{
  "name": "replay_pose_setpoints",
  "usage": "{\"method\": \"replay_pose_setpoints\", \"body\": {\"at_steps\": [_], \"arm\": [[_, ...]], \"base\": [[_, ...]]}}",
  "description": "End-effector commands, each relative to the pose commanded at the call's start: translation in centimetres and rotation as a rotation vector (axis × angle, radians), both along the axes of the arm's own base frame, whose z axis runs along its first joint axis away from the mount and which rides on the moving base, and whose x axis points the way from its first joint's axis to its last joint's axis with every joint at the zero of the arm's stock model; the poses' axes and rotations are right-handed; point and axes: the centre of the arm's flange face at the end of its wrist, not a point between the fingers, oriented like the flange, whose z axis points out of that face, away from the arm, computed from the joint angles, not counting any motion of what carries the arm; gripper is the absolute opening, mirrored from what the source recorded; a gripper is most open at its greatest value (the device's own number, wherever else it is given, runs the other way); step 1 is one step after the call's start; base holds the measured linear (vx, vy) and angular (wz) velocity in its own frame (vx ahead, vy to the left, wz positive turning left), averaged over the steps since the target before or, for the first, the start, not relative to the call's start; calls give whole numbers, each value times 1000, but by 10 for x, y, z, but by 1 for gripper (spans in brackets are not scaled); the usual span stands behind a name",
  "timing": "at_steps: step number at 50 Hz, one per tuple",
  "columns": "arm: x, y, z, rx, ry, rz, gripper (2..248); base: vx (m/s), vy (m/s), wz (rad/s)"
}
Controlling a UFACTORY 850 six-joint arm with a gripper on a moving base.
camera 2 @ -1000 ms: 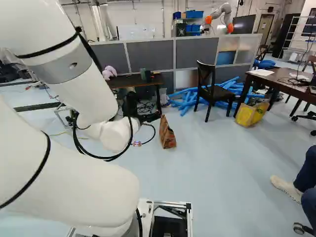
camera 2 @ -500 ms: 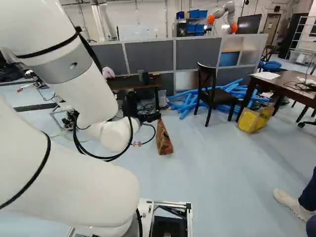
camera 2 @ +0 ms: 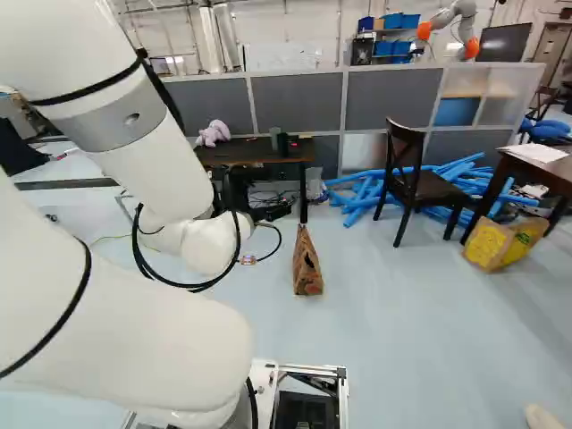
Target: Pick up the bag on the ground and place it on the table
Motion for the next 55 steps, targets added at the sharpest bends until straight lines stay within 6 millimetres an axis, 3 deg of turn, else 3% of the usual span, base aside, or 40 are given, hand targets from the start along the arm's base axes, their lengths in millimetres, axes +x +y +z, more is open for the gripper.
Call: {"method": "replay_pose_setpoints", "body": {"at_steps": [10,34,35,55], "arm": [[0,0,0,0,0,0,247],[0,0,0,0,0,0,247],[8,0,1,0,4,0,247],[46,0,5,0,23,0,247]], "base": [[231,-99,206],[281,-81,-11],[283,18,-11],[36,2,-4]]}}
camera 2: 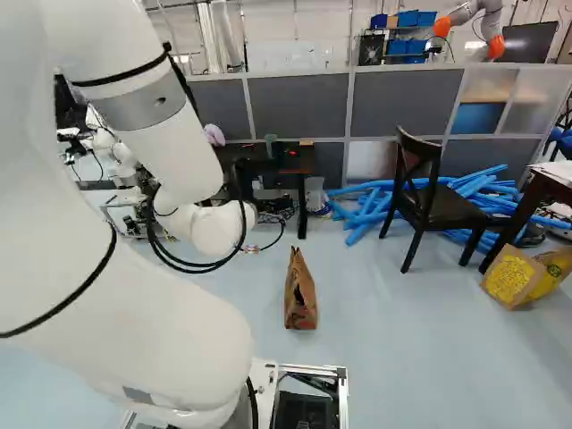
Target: Pick up the bag on the ground and place it on the table
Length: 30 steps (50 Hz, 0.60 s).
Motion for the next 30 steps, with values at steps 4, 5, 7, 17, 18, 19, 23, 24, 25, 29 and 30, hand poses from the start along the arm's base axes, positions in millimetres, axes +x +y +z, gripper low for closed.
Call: {"method": "replay_pose_setpoints", "body": {"at_steps": [4,5,7,17,18,19,23,24,25,29,30], "arm": [[8,0,0,0,7,0,247],[10,0,0,0,10,0,247],[14,0,-1,0,16,0,247],[36,0,-9,0,63,0,247],[38,0,-10,0,68,0,247],[41,0,-11,0,73,0,247],[50,-1,-16,0,95,-2,247],[52,-1,-17,0,98,-2,247],[54,-1,-18,0,103,-3,247],[63,-2,-23,0,123,-5,247],[65,-2,-24,0,128,-6,247]], "base": [[0,0,0],[0,0,0],[0,0,0],[0,0,0],[0,0,0],[0,0,0],[0,0,0],[0,0,0],[0,0,0],[0,0,0],[0,0,0]]}}
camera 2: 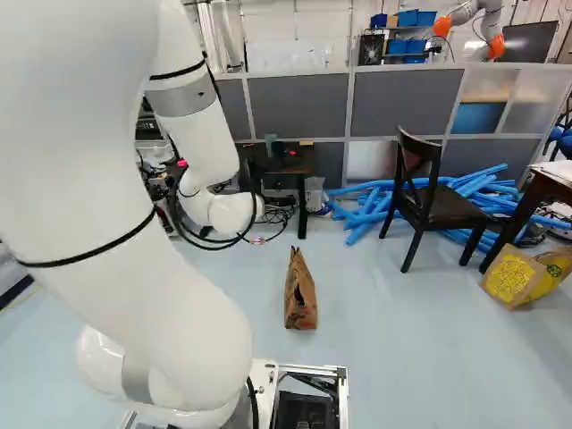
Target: Pick up the bag on the ground and place it on the table
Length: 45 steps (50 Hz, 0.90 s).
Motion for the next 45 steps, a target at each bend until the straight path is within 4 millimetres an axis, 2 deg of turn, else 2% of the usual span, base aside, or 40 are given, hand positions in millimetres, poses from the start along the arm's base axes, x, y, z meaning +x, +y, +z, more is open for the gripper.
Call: {"method": "replay_pose_setpoints", "body": {"at_steps": [45], "arm": [[94,-19,-67,6,220,-38,247]], "base": [[0,0,0]]}}
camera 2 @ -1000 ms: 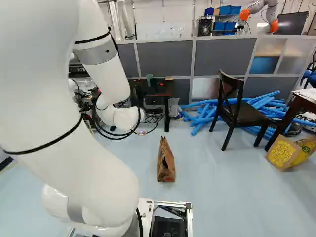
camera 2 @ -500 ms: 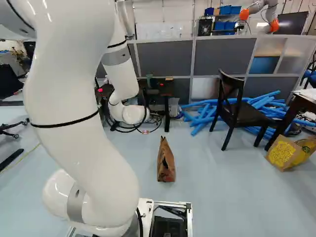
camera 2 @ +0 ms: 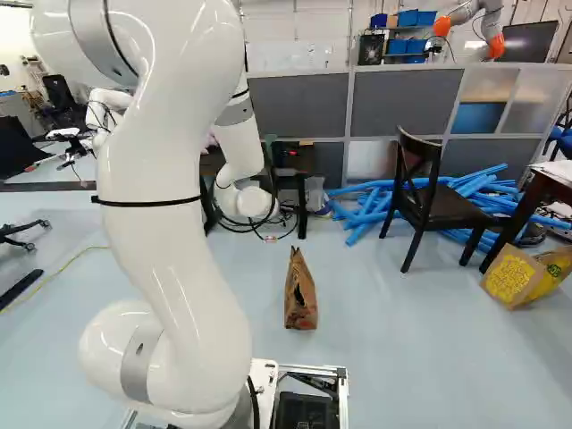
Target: Pick up the bag on the ground and place it on the table
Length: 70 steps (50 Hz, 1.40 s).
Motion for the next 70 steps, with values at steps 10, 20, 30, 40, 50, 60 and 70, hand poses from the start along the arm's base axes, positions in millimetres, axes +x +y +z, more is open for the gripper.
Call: {"method": "replay_pose_setpoints", "body": {"at_steps": [10,20,30,40,50,60,70], "arm": [[19,-3,-17,2,44,-4,247],[38,-5,-34,4,92,-6,247],[56,-5,-52,7,139,-5,247],[73,-5,-70,9,184,-3,247],[88,-5,-88,11,231,-2,247],[100,-5,-106,13,281,-1,247],[105,-5,-123,15,338,-1,247]], "base": [[0,0,0],[0,0,0],[0,0,0],[0,0,0],[0,0,0],[0,0,0],[0,0,0]]}}
